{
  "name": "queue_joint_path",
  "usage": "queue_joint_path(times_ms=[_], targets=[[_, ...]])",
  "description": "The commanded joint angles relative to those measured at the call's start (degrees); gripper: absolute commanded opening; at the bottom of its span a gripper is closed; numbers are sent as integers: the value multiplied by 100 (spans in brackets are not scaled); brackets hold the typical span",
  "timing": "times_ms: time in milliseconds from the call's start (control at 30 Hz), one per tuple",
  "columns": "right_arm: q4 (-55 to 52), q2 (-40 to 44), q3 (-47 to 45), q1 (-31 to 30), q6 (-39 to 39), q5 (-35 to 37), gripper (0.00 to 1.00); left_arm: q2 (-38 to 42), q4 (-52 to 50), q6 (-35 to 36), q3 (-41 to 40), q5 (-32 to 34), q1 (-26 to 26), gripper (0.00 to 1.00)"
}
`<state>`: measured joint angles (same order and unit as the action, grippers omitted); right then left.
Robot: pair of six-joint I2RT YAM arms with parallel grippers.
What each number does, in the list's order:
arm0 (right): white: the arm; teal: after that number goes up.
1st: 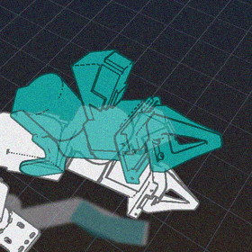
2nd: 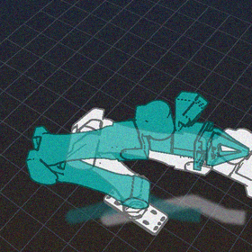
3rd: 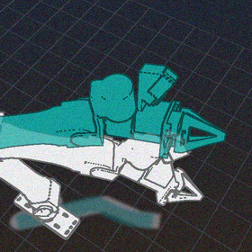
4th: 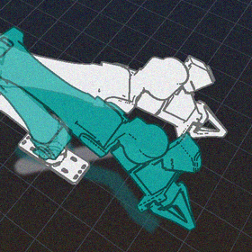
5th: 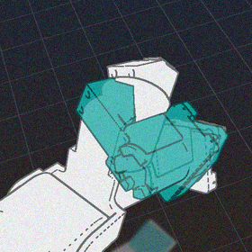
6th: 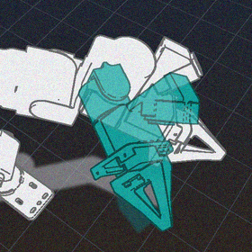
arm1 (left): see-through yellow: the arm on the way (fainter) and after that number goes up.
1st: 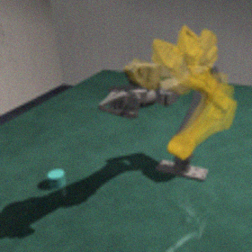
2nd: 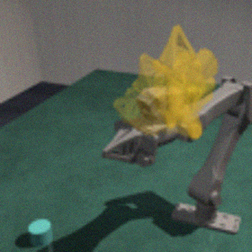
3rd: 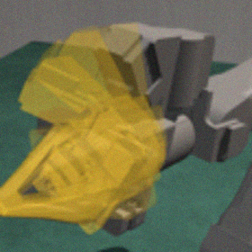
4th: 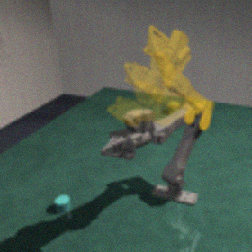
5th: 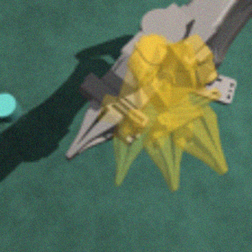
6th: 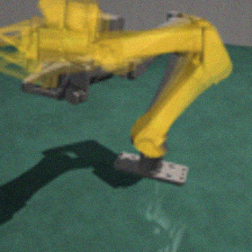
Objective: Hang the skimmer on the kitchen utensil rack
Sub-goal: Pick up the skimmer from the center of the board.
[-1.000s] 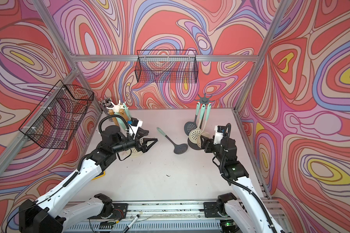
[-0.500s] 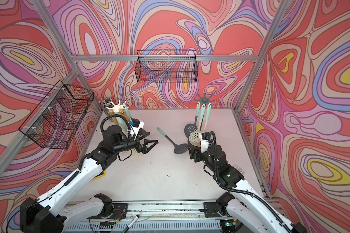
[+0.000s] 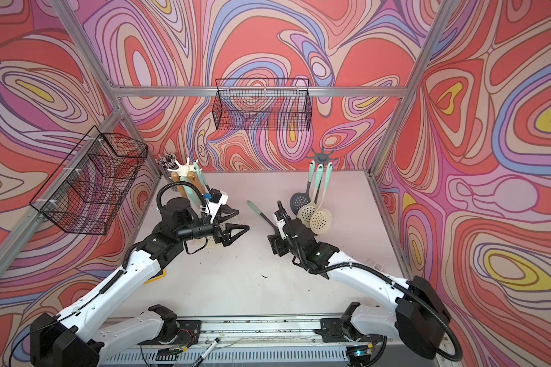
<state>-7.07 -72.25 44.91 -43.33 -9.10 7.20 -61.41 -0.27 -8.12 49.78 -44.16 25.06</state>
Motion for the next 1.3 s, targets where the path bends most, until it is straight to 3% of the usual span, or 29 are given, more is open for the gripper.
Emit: queue_joint_path(times_ms=[0, 233, 367, 533, 733, 1267], targets=[[32, -342, 412, 188, 147, -449, 75, 261, 146, 290, 20, -627, -36, 100], [-471, -1463, 1345, 795, 131, -1281, 73, 495, 357, 443, -121, -1080, -34, 100], [-1066, -2262, 2154, 848, 337, -1435, 71, 483, -205, 738, 76, -825, -36, 100], [-1812, -3254, 3187, 958, 634, -1597, 70, 530, -614, 773, 208, 115, -16, 100], [-2385, -4121, 4122, 1005, 881, -1458, 67, 742, -399, 641, 86, 522, -4, 100], [-3877, -5638, 6002, 1090, 1663, -766, 57, 727, -292, 608, 72, 253, 14, 100]])
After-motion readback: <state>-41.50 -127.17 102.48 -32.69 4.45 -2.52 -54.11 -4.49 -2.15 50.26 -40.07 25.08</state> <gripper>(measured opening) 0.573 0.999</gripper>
